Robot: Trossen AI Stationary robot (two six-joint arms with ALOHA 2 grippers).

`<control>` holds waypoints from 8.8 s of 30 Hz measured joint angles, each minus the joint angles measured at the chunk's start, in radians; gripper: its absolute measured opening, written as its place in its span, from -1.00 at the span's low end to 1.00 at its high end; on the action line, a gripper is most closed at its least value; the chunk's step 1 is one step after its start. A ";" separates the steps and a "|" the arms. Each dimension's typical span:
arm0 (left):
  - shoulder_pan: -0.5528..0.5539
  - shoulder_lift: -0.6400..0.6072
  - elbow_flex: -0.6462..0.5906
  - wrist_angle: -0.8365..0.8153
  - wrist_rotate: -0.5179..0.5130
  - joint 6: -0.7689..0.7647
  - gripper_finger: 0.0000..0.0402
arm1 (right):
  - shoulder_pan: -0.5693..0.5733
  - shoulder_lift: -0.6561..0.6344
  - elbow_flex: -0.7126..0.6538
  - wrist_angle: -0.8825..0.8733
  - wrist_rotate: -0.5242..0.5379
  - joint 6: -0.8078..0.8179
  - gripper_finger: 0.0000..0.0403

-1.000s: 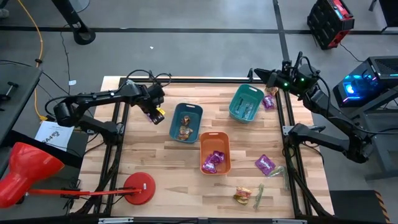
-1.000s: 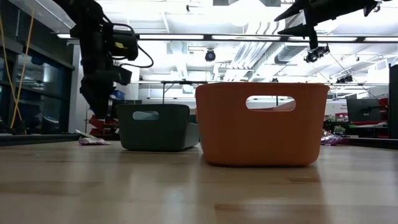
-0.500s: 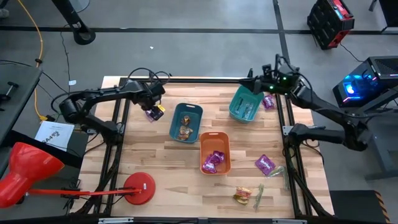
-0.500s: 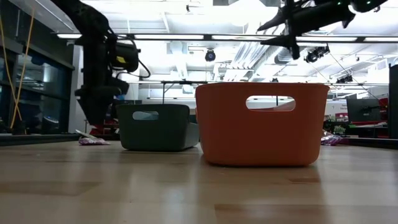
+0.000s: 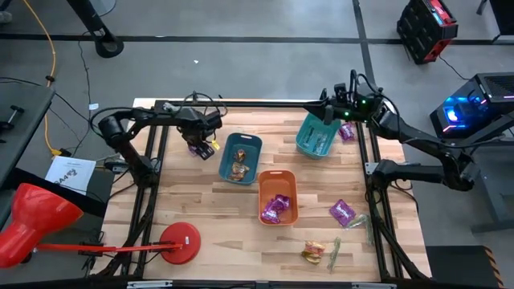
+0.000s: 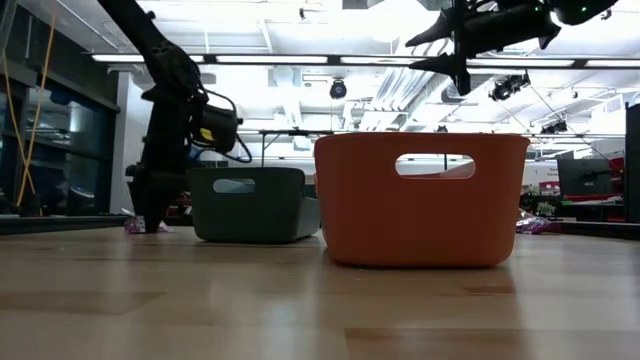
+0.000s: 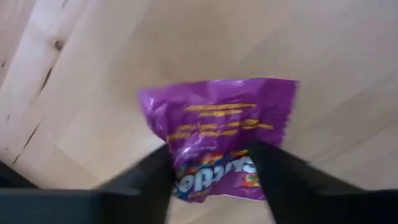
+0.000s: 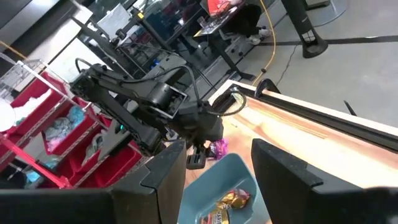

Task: Sort candy
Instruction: Put the violet candy into the orange bin, then put the green gummy into the green bin

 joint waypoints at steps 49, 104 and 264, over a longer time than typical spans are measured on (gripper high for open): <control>-0.563 0.220 0.597 0.558 0.595 0.097 -0.52 | -0.009 -0.273 0.000 -0.065 0.003 -0.096 -0.12; 0.354 -0.094 -0.072 0.450 -0.480 -1.730 0.02 | -0.009 -0.272 0.000 -0.022 0.061 -0.194 -0.12; 0.467 0.235 0.246 0.186 -0.489 -0.113 -1.00 | -0.182 -0.061 0.000 -0.038 -0.021 -0.038 -1.00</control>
